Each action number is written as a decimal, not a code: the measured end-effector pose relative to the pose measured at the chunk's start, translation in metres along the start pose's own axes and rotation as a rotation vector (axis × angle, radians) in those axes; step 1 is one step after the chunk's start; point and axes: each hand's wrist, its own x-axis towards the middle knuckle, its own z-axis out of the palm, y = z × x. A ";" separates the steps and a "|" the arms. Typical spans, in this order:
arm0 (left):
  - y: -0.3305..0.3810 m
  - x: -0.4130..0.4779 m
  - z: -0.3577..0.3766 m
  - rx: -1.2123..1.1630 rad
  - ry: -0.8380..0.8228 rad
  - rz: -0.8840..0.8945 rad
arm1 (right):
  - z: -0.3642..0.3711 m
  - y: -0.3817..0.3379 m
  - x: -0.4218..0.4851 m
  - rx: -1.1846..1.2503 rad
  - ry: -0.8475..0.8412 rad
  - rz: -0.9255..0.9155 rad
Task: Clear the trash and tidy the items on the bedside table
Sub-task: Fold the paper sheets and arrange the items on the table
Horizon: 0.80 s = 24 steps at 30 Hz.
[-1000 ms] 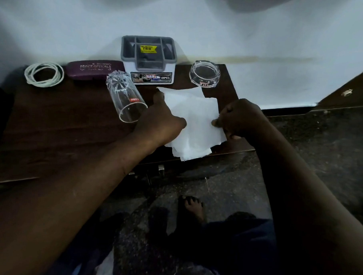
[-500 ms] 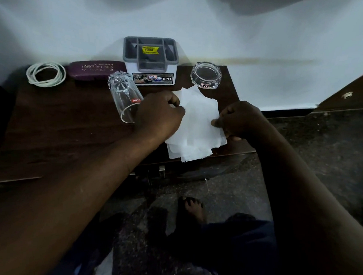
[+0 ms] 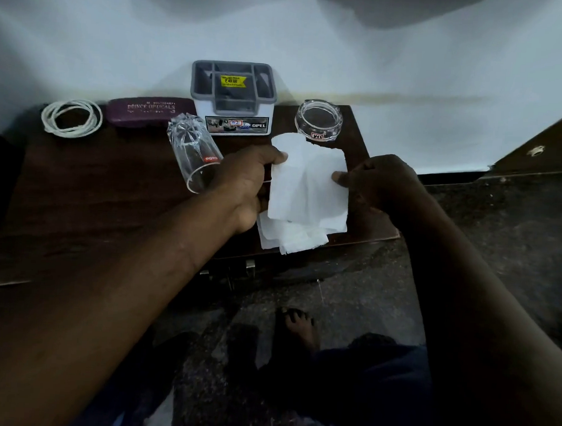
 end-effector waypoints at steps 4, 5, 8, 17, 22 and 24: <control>0.000 -0.003 0.003 -0.083 -0.056 -0.054 | -0.003 -0.007 -0.006 0.289 -0.081 0.098; 0.000 -0.003 0.003 -0.099 -0.070 -0.061 | -0.003 -0.009 -0.008 0.373 -0.111 0.129; -0.001 -0.003 0.004 -0.132 -0.076 -0.071 | -0.002 -0.009 -0.011 0.436 -0.213 0.135; -0.002 -0.001 0.008 -0.198 -0.094 -0.005 | -0.005 -0.009 -0.009 0.688 -0.309 0.214; 0.003 -0.001 0.007 -0.212 -0.082 0.045 | -0.006 -0.011 -0.011 0.770 -0.377 0.224; 0.006 -0.001 0.007 -0.237 -0.094 0.060 | -0.008 -0.013 -0.012 0.832 -0.403 0.223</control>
